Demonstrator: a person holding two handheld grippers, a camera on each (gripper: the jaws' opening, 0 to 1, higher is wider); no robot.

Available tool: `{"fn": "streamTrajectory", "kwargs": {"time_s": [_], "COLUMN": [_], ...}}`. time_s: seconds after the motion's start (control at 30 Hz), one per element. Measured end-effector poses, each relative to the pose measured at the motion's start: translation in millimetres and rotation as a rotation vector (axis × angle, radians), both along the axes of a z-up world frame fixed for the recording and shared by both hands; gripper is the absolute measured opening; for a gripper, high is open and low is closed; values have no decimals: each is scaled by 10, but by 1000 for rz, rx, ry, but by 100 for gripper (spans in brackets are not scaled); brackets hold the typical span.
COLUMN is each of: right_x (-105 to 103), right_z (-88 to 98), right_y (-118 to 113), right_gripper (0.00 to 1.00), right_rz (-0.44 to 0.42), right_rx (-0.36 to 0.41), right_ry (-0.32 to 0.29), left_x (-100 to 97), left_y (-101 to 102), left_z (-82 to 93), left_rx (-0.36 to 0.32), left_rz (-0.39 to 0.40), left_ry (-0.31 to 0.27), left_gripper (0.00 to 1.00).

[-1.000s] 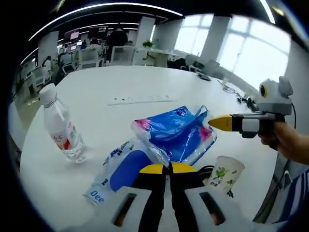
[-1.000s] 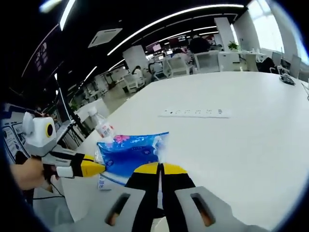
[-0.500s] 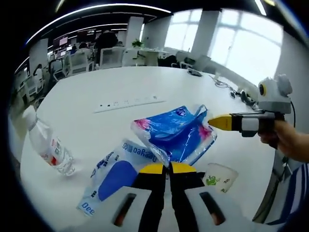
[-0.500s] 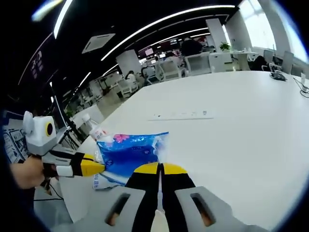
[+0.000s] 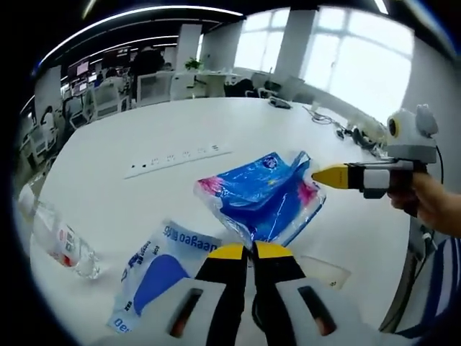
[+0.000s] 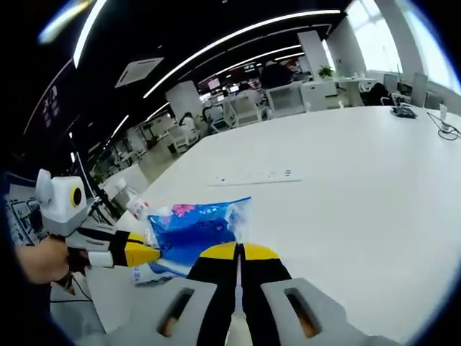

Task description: Arrange the tabletop items into an orderly group along one side of the table until the central work area is clear of visible clutter.

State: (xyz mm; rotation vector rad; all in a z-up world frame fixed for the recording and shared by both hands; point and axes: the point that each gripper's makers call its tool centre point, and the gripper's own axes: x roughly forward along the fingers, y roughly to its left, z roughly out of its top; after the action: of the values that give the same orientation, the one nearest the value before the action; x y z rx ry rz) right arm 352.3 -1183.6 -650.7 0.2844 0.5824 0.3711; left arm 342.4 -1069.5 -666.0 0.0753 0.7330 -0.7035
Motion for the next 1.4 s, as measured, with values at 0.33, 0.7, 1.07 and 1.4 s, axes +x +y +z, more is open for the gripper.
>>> {"fn": "streamTrajectory", "kwargs": {"time_s": [0.33,0.7,1.07,1.4], "right_x": [-2,-20,64,110], "right_z": [-29,-105,-123,-336], "right_y": [-256,-473,-678,-833], "right_gripper": [0,0,0,0], "right_rz": [-31,-53,-84,-98], "right_rx": [3,0,-5,-6], "right_ry": [1,12,5,31], "left_x": [18,22,163,240], "left_y": [-243,-460,-688,-823], "left_z": [-52,-160,-176,-446], "left_rx": [1,12,55,113], "left_rz": [-22,-47,-92,-141], "left_ry": [4,20,13,48], "left_gripper": [3,3,2,3]}}
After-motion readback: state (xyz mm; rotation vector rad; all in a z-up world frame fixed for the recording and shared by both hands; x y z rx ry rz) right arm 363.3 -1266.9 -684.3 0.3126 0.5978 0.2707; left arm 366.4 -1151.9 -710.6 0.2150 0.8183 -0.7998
